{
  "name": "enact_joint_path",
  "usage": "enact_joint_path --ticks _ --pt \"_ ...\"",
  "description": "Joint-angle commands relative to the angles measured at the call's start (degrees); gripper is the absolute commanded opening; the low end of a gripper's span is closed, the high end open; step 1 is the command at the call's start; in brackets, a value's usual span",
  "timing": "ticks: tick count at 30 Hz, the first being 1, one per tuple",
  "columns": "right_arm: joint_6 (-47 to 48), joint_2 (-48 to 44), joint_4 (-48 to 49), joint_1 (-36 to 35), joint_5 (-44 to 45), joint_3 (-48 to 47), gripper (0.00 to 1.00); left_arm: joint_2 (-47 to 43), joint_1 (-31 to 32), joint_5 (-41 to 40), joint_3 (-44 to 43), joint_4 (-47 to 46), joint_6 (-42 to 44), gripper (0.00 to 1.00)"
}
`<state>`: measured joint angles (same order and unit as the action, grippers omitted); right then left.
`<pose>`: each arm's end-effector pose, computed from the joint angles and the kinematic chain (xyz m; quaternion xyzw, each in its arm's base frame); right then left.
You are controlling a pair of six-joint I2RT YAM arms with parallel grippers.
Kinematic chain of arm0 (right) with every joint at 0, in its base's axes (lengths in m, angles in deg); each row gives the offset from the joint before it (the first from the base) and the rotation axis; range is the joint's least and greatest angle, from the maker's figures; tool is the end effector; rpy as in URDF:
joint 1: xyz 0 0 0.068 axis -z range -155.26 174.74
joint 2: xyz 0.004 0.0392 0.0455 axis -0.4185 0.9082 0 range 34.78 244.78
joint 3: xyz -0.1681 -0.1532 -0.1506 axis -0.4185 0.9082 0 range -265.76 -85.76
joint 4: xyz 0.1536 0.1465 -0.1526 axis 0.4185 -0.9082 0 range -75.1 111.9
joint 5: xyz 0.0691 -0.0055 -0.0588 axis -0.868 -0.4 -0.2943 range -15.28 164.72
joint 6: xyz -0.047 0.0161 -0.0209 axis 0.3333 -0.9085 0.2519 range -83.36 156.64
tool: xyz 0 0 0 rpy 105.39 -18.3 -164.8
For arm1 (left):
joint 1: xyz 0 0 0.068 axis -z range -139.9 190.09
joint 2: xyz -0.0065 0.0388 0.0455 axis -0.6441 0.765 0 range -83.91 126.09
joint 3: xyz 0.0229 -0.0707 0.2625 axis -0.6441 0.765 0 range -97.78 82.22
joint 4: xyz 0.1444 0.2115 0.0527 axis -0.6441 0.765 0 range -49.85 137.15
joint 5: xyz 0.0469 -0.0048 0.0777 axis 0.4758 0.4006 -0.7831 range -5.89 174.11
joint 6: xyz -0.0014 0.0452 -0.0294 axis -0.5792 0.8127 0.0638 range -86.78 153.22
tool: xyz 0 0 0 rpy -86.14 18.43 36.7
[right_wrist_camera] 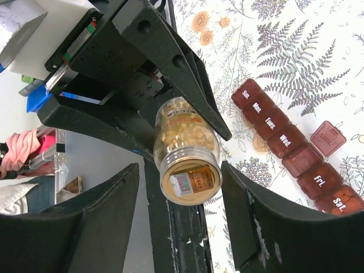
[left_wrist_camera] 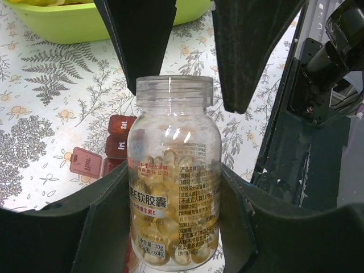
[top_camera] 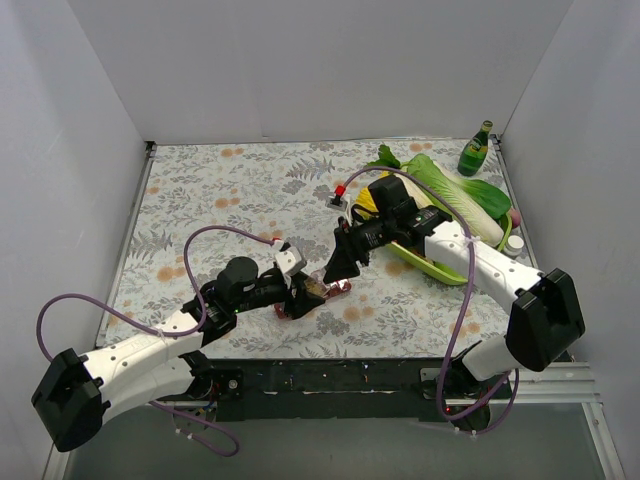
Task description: Sort the pills into containers
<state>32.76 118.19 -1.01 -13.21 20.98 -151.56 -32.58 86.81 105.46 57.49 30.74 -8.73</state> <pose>0.2296 0.2154 0.2970 -0.4182 0.7192 0.5167 0.2022 0.1300 -0.1570 0.2318 0.1427 0.7857 -0.5142 0.3130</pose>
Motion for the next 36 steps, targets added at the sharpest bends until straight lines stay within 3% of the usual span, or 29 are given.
enact_joint_path --ticks 1,4,6,9,14,15,19,22,25,26,29,36 --pt "1.0 0.3 0.0 -0.4 -1.8 -0.8 0.64 -1.0 0.1 -1.1 -1.5 -1.8 0.6 0.0" --pt "2.4 0.4 -0.7 -0.6 -2.6 -1.2 0.51 -1.2 0.1 -1.4 -1.3 -1.8 0.7 0.0" --pt "3.7 0.5 -1.9 -0.9 -3.5 -1.8 0.37 -1.8 0.1 -1.3 -1.3 -1.2 1.2 0.0" --pt "11.9 1.1 -5.2 -1.3 -5.9 -4.1 0.24 -2.7 0.0 0.5 -0.8 -0.2 2.5 0.0" --pt "41.8 -0.1 -16.4 -4.2 -9.8 -8.3 0.22 -3.6 0.0 6.7 -0.8 3.0 5.2 0.0" --pt "52.7 -1.1 -16.9 -4.8 -9.8 -7.2 0.23 -3.8 0.0 8.5 -0.8 3.4 5.7 0.0" --pt "67.0 -4.8 -16.1 -5.5 -8.4 -4.6 0.3 -3.9 0.0 10.5 -0.8 4.5 5.7 0.0" --pt "66.5 -2.0 -19.8 -5.6 -5.9 -7.9 0.34 -4.1 0.0 10.0 -0.7 4.1 5.0 0.0" --pt "58.8 -2.0 -16.6 -5.6 -4.5 -6.5 0.51 -4.3 0.0 9.5 -0.1 2.5 4.7 0.0" --pt "57.2 -2.3 -15.2 -5.6 -4.4 -5.9 0.63 -4.5 0.0 9.3 0.0 1.9 4.5 0.0" --pt "47.4 -3.5 -10.1 -5.4 -3.9 -4.1 0.81 -4.5 0.0 8.8 0.1 1.2 4.2 0.0" --pt "22.9 -4.6 -4.8 -1.9 -4.2 -4.2 0.92 -5.5 0.0 7.3 0.6 1.2 3.5 0.0"
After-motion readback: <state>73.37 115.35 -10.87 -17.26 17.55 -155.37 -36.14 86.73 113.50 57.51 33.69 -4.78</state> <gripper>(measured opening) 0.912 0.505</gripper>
